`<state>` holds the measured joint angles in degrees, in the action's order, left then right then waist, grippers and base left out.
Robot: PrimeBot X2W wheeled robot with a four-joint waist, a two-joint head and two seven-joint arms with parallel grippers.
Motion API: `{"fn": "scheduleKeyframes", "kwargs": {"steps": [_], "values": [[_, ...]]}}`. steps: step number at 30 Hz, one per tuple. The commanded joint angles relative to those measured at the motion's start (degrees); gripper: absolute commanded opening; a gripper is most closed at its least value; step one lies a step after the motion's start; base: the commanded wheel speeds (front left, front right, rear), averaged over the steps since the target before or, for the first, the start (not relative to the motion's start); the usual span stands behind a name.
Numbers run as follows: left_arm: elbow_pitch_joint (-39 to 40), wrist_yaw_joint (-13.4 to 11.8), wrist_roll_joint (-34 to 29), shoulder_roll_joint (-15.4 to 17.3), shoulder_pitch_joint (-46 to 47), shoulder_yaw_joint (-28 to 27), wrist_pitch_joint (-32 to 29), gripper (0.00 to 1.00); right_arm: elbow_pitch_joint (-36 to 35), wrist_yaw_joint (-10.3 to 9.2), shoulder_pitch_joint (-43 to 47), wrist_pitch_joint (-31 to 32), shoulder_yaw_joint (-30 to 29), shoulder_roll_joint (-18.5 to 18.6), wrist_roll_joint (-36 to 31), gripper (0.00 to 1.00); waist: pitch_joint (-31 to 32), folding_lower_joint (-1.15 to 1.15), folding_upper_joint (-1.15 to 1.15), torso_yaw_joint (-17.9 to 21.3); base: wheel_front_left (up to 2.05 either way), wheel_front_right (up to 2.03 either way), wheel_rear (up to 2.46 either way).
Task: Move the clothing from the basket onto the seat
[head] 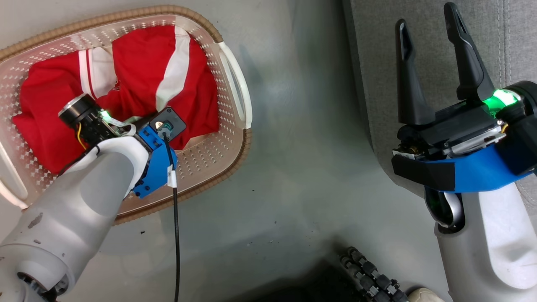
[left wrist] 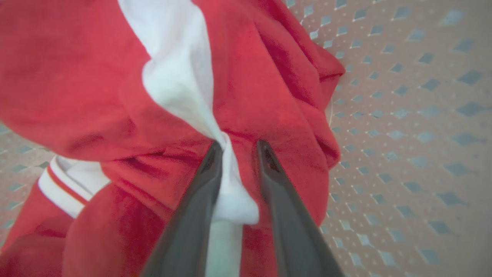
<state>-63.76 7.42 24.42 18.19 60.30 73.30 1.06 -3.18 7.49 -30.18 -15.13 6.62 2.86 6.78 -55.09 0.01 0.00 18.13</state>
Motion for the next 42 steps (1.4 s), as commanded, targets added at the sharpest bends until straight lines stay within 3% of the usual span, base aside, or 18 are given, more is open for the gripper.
{"fn": "scheduleKeyframes", "kwargs": {"steps": [1, 12, 19, 25, 31, 42], "values": [[0.0, 0.1, -0.3, -0.3, 0.8, 0.2, -0.3, 0.00, -0.1, 0.01, 0.0, 0.0, -0.2, 0.0, 0.0, 1.00, 0.1, -0.01, 0.00, -0.2, 0.00, 0.00, 0.00], [-0.3, 0.1, 0.0, -2.8, 1.2, 0.2, 5.1, 0.00, 0.6, 0.01, -0.1, 0.0, -1.2, 0.0, -2.0, 1.00, 3.5, -0.01, 0.00, -3.0, 0.00, 0.00, 0.00], [-0.9, 0.1, 3.8, -5.7, 0.8, -0.2, 11.9, 0.00, 1.7, 0.01, 1.4, 0.0, -2.2, 0.0, -4.1, 1.00, 8.2, -0.01, 0.00, -6.9, 0.00, 0.00, 0.00], [-0.1, 0.1, 6.0, -6.7, -0.6, -2.4, 14.1, 0.00, 2.7, 0.01, 2.5, 0.0, -2.3, 0.1, -5.2, 1.00, 12.8, -0.01, 0.00, -9.4, 0.00, 0.00, 0.00], [9.3, -2.0, 7.6, -5.2, -3.9, -11.2, 14.2, 0.00, 4.6, 0.01, 4.6, 0.0, -3.1, 0.1, -6.2, 1.00, 19.5, -0.01, 0.00, -12.3, 0.00, 0.00, 0.00], [22.7, -2.4, 2.6, -4.5, -11.1, -23.8, 14.2, 0.00, 7.6, 0.01, 9.7, 0.0, -4.1, 0.1, -6.5, 1.00, 32.1, -0.01, 0.00, -15.2, 0.00, 0.00, 0.00]]}}
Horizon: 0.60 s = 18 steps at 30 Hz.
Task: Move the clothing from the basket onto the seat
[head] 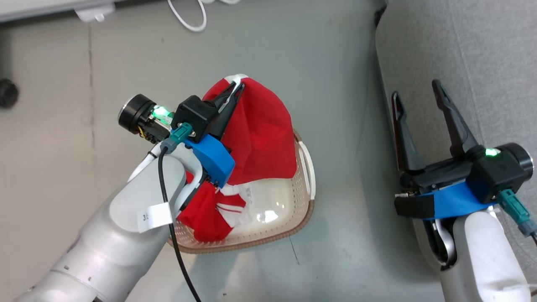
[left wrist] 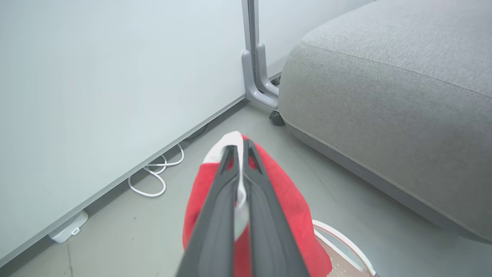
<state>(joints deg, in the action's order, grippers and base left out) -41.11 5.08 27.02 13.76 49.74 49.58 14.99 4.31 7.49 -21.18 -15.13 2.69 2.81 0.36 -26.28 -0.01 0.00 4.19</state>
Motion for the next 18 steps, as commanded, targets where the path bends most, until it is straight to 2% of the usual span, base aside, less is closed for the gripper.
{"fn": "scheduleKeyframes", "kwargs": {"steps": [1, 8, 18], "values": [[0.8, 0.1, -0.5, -0.2, -1.1, -0.8, 0.3, 0.00, 0.3, 0.01, 1.2, 0.0, -0.2, 0.1, 0.0, 1.00, 4.4, 0.01, 0.00, -1.3, 0.00, 0.00, 0.00], [5.5, 0.9, -3.5, -1.3, -3.6, -5.8, 0.3, 0.00, 1.5, 0.01, 5.1, 0.0, -0.5, 0.1, 0.7, 1.00, 11.9, 0.01, 0.00, -1.7, 0.00, 0.00, 0.00], [8.4, 1.8, -6.0, -3.4, -5.0, -8.1, 0.3, 0.00, 2.7, 0.01, 9.9, 0.0, -1.0, 0.1, 1.2, 1.00, 18.5, 0.01, 0.00, -2.4, 0.00, 0.00, 0.00]]}}
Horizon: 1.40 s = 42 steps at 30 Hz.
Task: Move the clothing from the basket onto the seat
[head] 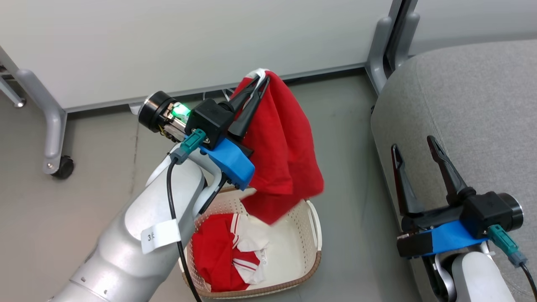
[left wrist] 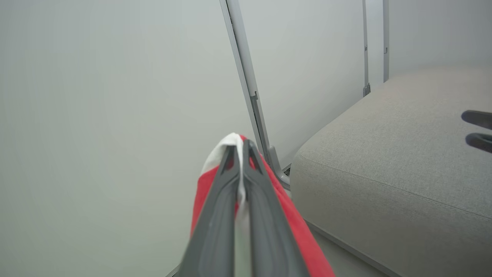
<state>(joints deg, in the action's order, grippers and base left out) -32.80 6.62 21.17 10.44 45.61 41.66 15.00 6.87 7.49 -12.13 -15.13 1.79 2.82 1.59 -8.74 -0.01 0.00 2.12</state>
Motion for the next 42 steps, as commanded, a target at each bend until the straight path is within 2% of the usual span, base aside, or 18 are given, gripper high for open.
{"fn": "scheduleKeyframes", "kwargs": {"steps": [1, 12, 21, 31, 42], "values": [[0.2, 0.3, -0.3, -0.3, -0.9, -0.3, 0.3, 0.00, 0.2, 0.01, 1.1, 0.0, -0.2, 0.1, 0.1, 1.00, 1.4, 0.01, 0.00, -0.4, 0.00, 0.00, 0.00], [1.1, 0.8, -1.3, -1.7, -1.9, 0.1, 0.3, 0.00, 0.2, 0.01, 2.3, 0.0, 0.4, 0.1, 0.2, 1.00, 4.0, 0.01, 0.00, -1.6, 0.00, 0.00, 0.00], [2.2, 0.9, -2.0, -2.4, -1.1, 0.5, 0.3, 0.00, 1.0, 0.01, -2.9, 0.0, 5.5, 0.2, -2.8, 1.00, 3.3, 0.01, 0.00, -2.9, 0.00, 0.00, 0.00], [3.8, 0.9, -2.7, -3.7, 0.4, 1.7, 0.3, 0.00, 7.2, 0.01, -15.5, 0.0, 15.3, 4.6, -4.9, 1.00, 1.5, 0.01, 0.00, -4.9, 0.00, 0.00, 0.00], [6.9, 0.9, -2.6, -5.7, 1.6, 5.4, 0.3, 0.00, 18.1, 0.01, -23.3, 0.0, 21.6, 9.1, -4.1, 1.00, 0.6, 0.01, 0.00, -8.1, 0.00, 0.00, 0.00]]}}
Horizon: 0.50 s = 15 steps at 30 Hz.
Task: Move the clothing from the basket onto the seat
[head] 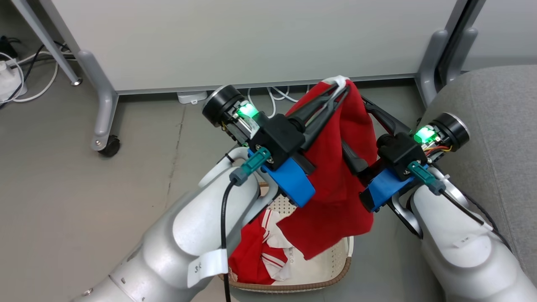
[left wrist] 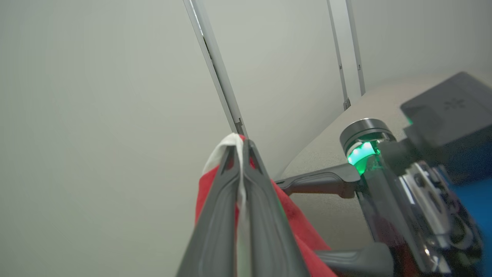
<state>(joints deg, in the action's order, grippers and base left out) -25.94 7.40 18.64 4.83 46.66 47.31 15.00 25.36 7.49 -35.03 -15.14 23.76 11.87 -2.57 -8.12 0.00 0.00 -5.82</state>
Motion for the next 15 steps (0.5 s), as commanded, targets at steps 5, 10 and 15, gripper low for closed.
{"fn": "scheduleKeyframes", "kwargs": {"steps": [5, 10, 15], "values": [[1.8, 0.1, 0.1, -0.5, 0.4, 1.6, 0.3, 0.00, 4.9, 0.01, -3.3, 0.0, 4.1, 1.5, 2.9, 1.00, 0.0, 0.00, 0.00, -1.1, 0.00, 0.00, 0.00], [2.7, 0.1, 0.4, -0.4, 0.3, 2.6, 0.3, 0.00, 8.9, 0.01, -5.6, 0.0, 8.4, 2.1, 7.3, 0.00, 0.0, 0.00, 0.00, -1.5, 0.00, 0.00, 0.00], [2.5, 0.1, 0.3, 0.2, -0.1, 2.2, 0.3, 0.00, 9.0, 0.01, -6.0, 0.0, 9.6, 2.2, 9.7, 0.00, 0.1, 0.00, 0.00, -1.2, 0.00, 0.00, 0.00]]}}
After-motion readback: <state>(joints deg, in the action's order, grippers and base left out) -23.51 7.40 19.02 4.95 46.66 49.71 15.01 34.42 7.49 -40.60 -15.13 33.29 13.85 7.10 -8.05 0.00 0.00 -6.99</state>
